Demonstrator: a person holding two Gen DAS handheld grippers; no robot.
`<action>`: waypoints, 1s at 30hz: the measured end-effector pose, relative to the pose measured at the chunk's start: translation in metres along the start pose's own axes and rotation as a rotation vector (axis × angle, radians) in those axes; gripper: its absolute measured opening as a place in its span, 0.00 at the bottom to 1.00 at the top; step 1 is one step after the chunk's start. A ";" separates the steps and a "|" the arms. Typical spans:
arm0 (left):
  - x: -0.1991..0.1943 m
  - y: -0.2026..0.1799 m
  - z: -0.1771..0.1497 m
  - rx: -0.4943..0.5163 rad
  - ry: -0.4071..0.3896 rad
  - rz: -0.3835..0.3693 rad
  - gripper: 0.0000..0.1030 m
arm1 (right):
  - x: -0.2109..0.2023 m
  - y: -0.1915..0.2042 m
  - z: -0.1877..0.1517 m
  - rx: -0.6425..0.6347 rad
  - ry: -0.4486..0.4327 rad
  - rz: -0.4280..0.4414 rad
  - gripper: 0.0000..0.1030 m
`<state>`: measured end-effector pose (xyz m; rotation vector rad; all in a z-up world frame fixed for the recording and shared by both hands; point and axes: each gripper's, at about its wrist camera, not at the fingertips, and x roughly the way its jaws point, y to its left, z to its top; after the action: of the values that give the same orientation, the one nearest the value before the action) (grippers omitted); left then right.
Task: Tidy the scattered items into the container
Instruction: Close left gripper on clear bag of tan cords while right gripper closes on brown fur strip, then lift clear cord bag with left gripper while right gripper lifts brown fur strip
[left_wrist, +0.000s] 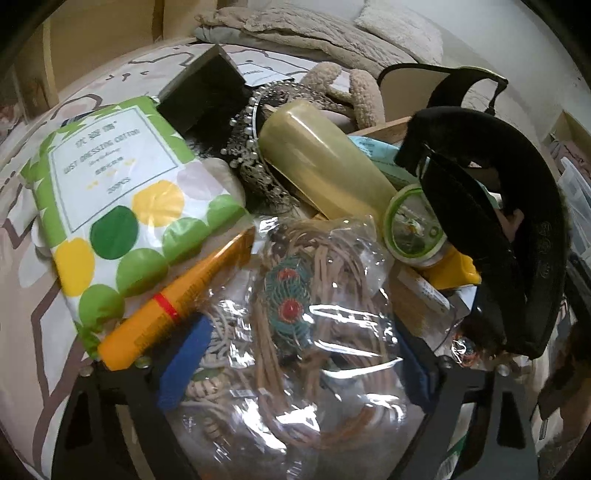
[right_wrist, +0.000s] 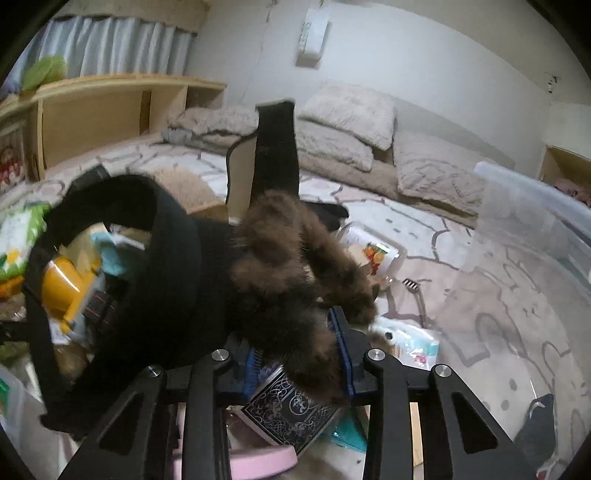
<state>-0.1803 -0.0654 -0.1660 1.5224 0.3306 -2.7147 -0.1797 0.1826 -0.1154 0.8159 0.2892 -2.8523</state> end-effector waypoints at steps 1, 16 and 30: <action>-0.001 0.002 0.000 -0.006 -0.002 -0.002 0.84 | -0.006 -0.002 0.002 0.016 -0.014 0.005 0.34; -0.004 0.000 0.000 0.025 -0.036 0.028 0.44 | -0.050 -0.021 -0.004 0.147 -0.059 0.073 0.33; -0.022 0.008 0.002 -0.010 -0.092 -0.011 0.41 | -0.058 -0.027 -0.007 0.206 -0.045 0.088 0.33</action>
<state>-0.1694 -0.0753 -0.1476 1.3914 0.3504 -2.7764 -0.1333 0.2157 -0.0867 0.7775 -0.0463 -2.8454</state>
